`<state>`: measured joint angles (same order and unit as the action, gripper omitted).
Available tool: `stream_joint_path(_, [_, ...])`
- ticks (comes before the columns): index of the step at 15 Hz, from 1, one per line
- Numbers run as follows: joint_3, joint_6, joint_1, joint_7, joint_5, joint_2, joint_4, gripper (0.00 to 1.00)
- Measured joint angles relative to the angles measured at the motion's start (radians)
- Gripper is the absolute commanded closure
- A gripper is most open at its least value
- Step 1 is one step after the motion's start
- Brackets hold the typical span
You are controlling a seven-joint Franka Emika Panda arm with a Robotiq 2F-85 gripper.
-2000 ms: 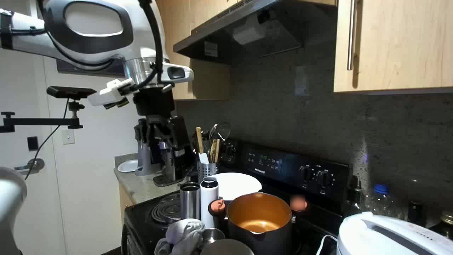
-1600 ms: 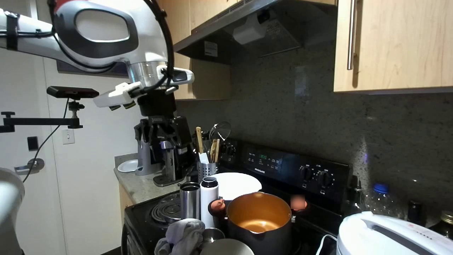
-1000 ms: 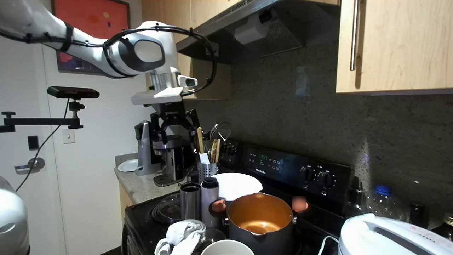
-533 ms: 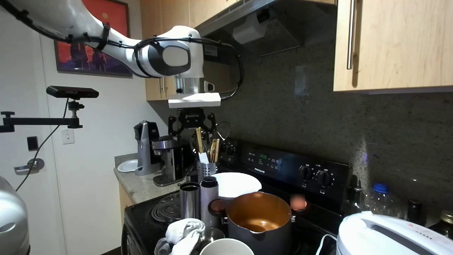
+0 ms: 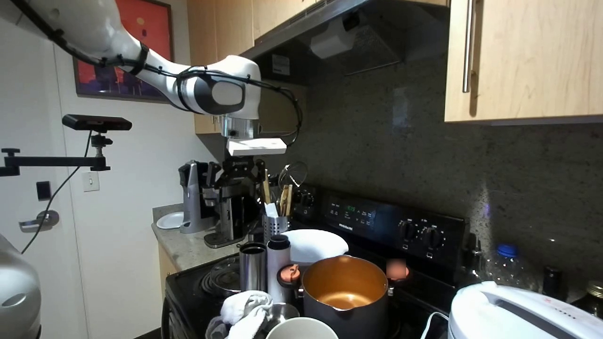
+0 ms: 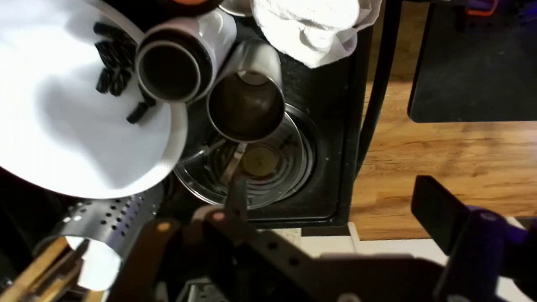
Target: Put the lid on the pot
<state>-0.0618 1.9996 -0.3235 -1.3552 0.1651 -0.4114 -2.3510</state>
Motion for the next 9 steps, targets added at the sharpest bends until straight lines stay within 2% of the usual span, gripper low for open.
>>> stream_joint_path(4, [0.057,-0.002,-0.018,-0.112,0.054,0.012,-0.026,0.00])
stream_joint_path(9, [0.116,0.021,-0.040,-0.174,0.149,0.039,-0.071,0.00])
